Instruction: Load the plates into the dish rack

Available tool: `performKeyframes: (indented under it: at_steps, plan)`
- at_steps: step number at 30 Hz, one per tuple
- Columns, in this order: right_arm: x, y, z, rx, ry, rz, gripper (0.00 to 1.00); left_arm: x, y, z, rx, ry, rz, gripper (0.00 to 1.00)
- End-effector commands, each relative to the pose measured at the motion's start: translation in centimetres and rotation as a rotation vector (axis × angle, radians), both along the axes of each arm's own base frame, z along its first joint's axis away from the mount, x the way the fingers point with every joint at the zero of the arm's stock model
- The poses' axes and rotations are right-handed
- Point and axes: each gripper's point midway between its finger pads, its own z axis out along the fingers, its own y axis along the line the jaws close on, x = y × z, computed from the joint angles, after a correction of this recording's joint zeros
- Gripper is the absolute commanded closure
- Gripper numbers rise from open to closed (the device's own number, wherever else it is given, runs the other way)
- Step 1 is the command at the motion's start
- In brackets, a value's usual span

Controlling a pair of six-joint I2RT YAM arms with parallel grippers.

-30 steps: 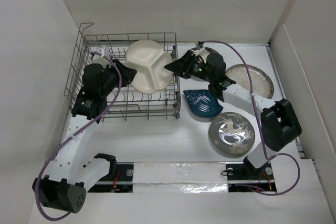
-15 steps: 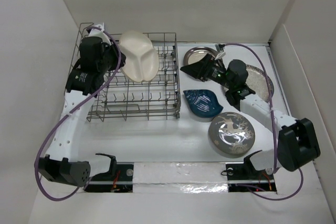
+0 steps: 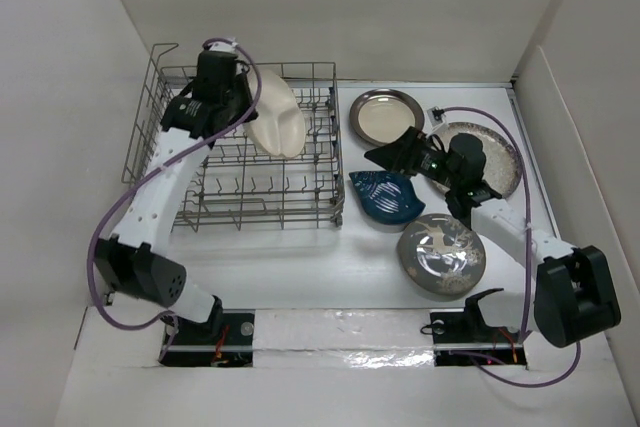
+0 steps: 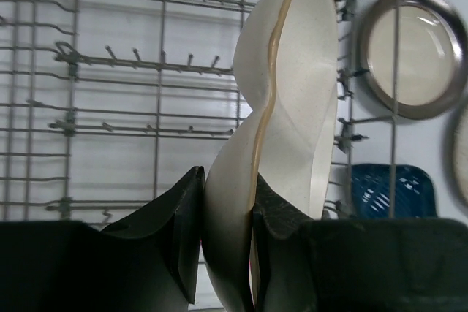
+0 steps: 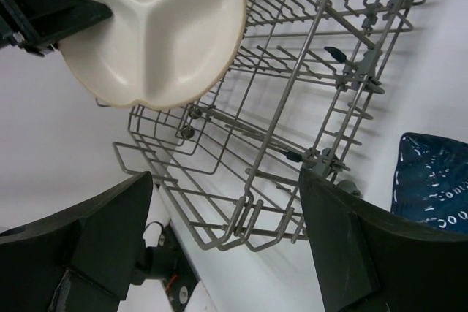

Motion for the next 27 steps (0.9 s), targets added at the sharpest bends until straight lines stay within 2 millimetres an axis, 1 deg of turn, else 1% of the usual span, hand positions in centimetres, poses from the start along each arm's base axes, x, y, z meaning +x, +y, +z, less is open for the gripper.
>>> performKeyframes:
  at_steps: [1,2,3,4,5,7,8,10,11,12,13,14,15,16,17,18,19,22,23,25,26,27]
  plan:
    - [-0.6,-0.7,1.2,-0.013,-0.072,0.006,0.14,2.9,-1.7,13.9,-0.033,-0.407,0.093,1.00]
    - [-0.8,-0.7,1.2,-0.014,-0.072,0.009,0.14,3.7,-2.1,16.0,-0.034,-0.429,0.103,1.00]
    - [-1.2,-0.8,1.3,-0.014,-0.070,0.017,0.14,3.9,-2.0,17.2,-0.034,-0.445,0.113,1.00]
    - [-1.2,-1.2,1.4,-0.022,-0.077,0.008,0.14,4.1,-1.7,18.4,-0.029,-0.464,0.132,1.00]
    - [-1.4,-1.3,1.4,-0.033,-0.082,0.009,0.14,4.2,-1.0,19.5,-0.004,-0.471,0.164,1.00]
    - [-1.8,-1.7,1.1,-0.065,-0.081,0.002,0.14,3.8,-2.6,18.4,0.026,-0.435,0.137,1.00]
    - [-1.9,-1.8,0.9,-0.073,-0.073,0.000,0.14,3.7,-2.8,16.4,0.085,-0.398,0.150,1.00]
    - [-2.4,-1.9,0.7,-0.082,-0.079,0.007,0.15,3.6,-3.9,14.9,0.087,-0.381,0.130,1.00]
    - [-2.5,-1.9,0.0,-0.091,-0.061,0.010,0.15,3.8,-4.3,14.5,0.072,-0.378,0.123,1.00]
    - [-2.7,-2.0,-0.2,-0.095,-0.058,0.009,0.16,3.7,-4.7,14.4,0.065,-0.378,0.123,1.00]
    - [-2.7,-2.0,-0.4,-0.104,-0.060,0.009,0.16,3.2,-5.8,14.3,0.087,-0.380,0.114,1.00]
    - [-3.0,-2.2,-0.6,-0.111,-0.062,0.007,0.16,3.1,-5.2,14.1,0.148,-0.376,0.171,1.00]
    - [-3.0,-2.5,-1.1,-0.128,-0.045,-0.010,0.18,2.9,-5.5,13.8,0.178,-0.367,0.169,1.00]
    - [-3.0,-2.7,-1.2,-0.141,-0.051,-0.023,0.19,2.7,-6.0,13.6,0.182,-0.359,0.158,1.00]
    - [-3.2,-2.9,-0.9,-0.143,-0.064,-0.034,0.19,2.4,-6.5,13.1,0.164,-0.344,0.130,1.00]
    - [-3.1,-3.4,-1.3,-0.145,-0.054,-0.049,0.19,2.2,-6.7,13.0,0.143,-0.345,0.123,1.00]
    - [-3.3,-3.4,-1.2,-0.145,-0.058,-0.044,0.19,2.0,-6.6,12.9,0.131,-0.348,0.126,1.00]
    - [-3.6,-3.3,-1.3,-0.150,-0.055,-0.032,0.19,1.0,-5.1,12.2,0.149,-0.347,0.168,1.00]
    - [-3.6,-3.4,-1.3,-0.154,-0.057,-0.033,0.19,0.7,-4.7,11.3,0.169,-0.330,0.178,1.00]
    - [-3.6,-3.4,-1.5,-0.156,-0.054,-0.033,0.19,0.6,-4.6,10.2,0.185,-0.306,0.177,1.00]
    - [-3.6,-3.3,-1.5,-0.154,-0.051,-0.030,0.19,0.6,-4.3,8.8,0.206,-0.283,0.188,1.00]
    - [-3.5,-3.3,-1.6,-0.152,-0.052,-0.029,0.20,0.6,-4.3,8.2,0.214,-0.275,0.192,1.00]
